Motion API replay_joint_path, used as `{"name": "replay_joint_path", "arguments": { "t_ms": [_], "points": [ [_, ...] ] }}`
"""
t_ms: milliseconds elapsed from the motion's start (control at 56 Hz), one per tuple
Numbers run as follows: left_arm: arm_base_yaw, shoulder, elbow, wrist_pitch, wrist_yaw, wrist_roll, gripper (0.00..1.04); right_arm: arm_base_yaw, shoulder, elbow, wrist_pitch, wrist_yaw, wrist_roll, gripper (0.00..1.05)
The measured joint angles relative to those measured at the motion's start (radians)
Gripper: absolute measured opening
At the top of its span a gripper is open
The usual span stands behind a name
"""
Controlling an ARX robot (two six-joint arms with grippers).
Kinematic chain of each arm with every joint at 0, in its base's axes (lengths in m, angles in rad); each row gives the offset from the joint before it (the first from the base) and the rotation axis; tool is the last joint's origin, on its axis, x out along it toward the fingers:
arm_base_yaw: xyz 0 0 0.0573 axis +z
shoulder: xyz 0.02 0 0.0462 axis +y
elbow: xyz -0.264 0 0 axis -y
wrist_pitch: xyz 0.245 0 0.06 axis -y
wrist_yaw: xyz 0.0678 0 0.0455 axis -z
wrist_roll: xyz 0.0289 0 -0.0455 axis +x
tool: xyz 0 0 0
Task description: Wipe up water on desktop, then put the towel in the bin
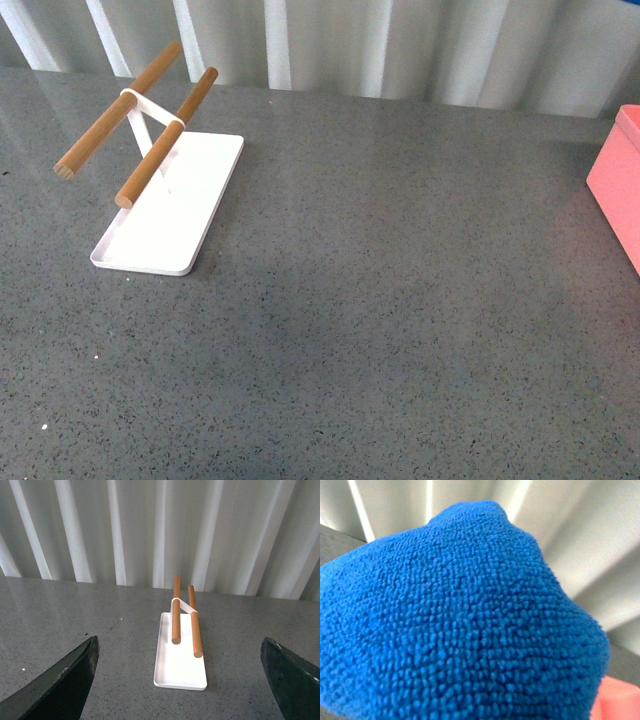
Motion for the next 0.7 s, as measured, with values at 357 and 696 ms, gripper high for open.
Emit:
{"name": "replay_joint_path", "arguments": {
  "t_ms": [357,696],
  "points": [
    [0.000,0.000,0.000,0.000,0.000,0.000,0.98,-0.298,0.027,0.081,-0.402,0.040,-0.006,0.05],
    [0.000,0.000,0.000,0.000,0.000,0.000,0.98,-0.395,0.127,0.082,-0.439,0.073,-0.056,0.05]
  ]
}}
